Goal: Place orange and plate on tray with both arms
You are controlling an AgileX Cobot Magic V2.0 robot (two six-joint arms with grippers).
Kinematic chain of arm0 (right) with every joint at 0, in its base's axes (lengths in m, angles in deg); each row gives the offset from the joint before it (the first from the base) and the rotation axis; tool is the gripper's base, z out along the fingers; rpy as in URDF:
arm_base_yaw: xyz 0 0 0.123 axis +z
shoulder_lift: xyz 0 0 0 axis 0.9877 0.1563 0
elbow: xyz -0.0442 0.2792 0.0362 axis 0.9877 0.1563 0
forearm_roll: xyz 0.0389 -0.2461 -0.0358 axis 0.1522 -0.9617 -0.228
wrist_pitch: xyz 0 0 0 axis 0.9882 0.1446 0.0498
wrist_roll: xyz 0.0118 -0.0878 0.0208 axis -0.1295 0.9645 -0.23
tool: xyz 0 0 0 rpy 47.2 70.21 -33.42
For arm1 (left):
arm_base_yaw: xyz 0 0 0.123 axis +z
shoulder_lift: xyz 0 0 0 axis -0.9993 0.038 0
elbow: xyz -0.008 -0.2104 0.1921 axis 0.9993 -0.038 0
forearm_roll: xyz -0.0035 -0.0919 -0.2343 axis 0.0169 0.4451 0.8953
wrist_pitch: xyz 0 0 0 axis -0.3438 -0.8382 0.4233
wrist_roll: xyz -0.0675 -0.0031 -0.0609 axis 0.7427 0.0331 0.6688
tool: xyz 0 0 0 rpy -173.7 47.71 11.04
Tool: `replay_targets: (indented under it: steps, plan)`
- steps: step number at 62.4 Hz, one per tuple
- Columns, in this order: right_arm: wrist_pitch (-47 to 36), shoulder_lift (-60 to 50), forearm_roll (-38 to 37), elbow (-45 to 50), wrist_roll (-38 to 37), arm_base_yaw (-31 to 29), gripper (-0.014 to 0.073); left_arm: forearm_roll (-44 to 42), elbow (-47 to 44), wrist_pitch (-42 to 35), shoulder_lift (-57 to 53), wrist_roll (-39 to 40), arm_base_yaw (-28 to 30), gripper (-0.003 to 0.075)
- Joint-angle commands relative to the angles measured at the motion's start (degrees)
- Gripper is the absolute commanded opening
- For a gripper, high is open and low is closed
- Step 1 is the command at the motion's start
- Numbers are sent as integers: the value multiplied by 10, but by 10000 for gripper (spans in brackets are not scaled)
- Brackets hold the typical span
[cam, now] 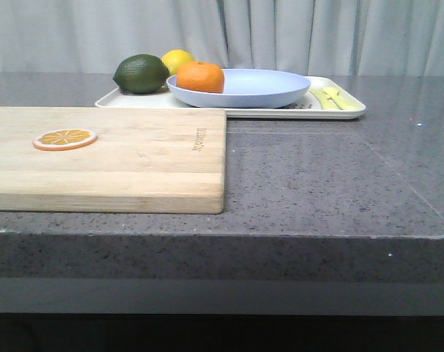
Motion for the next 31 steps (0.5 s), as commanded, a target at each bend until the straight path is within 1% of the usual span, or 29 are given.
replay_targets:
  steps: [1,23,27,31]
  plan:
    - [-43,4,-7,-12,5,1,-67,2,15,-36,0,4,3,-20]
    - [-43,4,-7,-12,5,1,-67,2,15,-37,-3,4,0,-20]
    - [-43,4,-7,-12,5,1,-67,3,7,-44,-16,4,14,-20]
    - [-43,4,-7,-12,5,1,-67,0,-10,-66,-39,4,41,-20]
